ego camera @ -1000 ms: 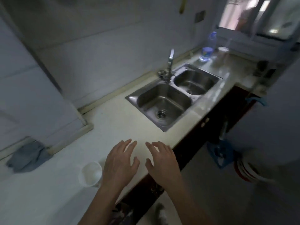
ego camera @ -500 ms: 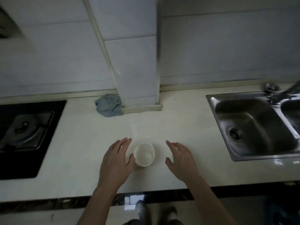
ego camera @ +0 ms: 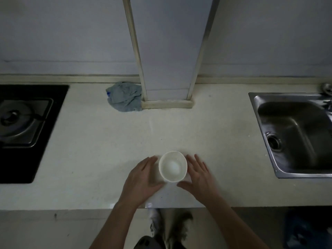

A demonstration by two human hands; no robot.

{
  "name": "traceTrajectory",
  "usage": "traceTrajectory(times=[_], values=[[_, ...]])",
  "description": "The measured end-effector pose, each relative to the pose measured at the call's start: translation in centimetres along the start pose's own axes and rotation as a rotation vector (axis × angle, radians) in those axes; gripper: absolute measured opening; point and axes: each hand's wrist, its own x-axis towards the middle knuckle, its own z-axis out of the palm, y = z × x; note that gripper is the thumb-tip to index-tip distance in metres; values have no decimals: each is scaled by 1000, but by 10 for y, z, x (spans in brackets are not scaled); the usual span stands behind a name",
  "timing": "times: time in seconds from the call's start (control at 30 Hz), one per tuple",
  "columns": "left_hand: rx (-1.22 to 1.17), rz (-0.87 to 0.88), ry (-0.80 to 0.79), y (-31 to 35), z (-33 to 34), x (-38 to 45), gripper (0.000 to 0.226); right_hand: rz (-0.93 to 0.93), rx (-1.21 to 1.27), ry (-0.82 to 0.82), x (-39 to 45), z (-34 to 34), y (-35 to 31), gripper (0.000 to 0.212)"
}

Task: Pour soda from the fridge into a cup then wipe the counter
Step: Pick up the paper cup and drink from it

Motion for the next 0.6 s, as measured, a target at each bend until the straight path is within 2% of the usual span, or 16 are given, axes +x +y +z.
traceTrajectory(times=[0.1,0.33,0.6], values=[[-136,22,-9,7,5,2,91,21,46,28,4,11,-7,87],[-273,24,-39,4,17,13,90,36,79,64,11,20,-14,90],[-386,63,-2,13,5,20,77,47,176,89,16,13,-23,76]])
